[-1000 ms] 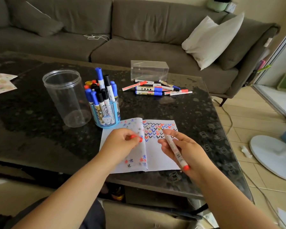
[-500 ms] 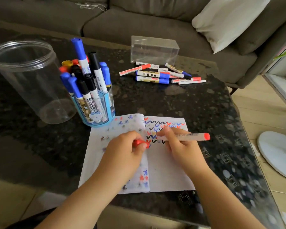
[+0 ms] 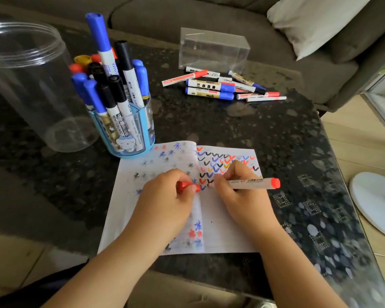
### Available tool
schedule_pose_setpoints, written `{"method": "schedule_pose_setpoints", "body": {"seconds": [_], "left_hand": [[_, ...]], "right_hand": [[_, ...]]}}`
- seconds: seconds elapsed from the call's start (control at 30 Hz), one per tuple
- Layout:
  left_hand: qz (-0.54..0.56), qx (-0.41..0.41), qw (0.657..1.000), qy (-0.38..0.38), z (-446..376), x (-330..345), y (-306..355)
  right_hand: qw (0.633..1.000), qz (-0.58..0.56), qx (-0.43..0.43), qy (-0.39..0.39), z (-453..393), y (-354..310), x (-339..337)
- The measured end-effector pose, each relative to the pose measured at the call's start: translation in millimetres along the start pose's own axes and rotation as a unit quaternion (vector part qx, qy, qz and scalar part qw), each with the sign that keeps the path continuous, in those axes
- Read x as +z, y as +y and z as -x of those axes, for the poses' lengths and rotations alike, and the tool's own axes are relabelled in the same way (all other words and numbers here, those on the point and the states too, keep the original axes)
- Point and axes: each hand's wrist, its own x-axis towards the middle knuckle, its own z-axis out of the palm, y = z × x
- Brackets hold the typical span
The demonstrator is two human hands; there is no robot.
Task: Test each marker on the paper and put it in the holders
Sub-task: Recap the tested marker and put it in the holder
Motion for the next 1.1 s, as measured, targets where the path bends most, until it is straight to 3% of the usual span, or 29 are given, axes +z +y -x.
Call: {"method": "schedule_pose_setpoints", "body": {"seconds": [0.2,0.43,0.57,0.7,0.83,1.1], "left_hand": [[0.012,-0.012,1.000,-0.009,1,-1,0],[0.025,-0.025,0.999,-0.028,-1,-6,-1],[0.079,-0.034,0.996,-0.041,-3,-14,4],[0.250,-0.071,0.962,-0.084,-3,-17,11],[0.347,-0.081,0.926,-0.120,1,-16,18],[0.385,-0.039,0.908,-0.158,8,-24,22]], "right_hand": [[1.000,0.017,-0.002,-0.012,0,-3,-2],[0.999,0.017,0.020,0.028,-1,1,-1],[0.988,-0.120,0.089,0.040,0,-4,-14],[0.965,-0.245,0.088,0.005,12,-33,-34],[0.947,-0.313,0.066,0.021,22,-55,-42],[0.954,-0.293,0.064,0.030,23,-64,-39]]}}
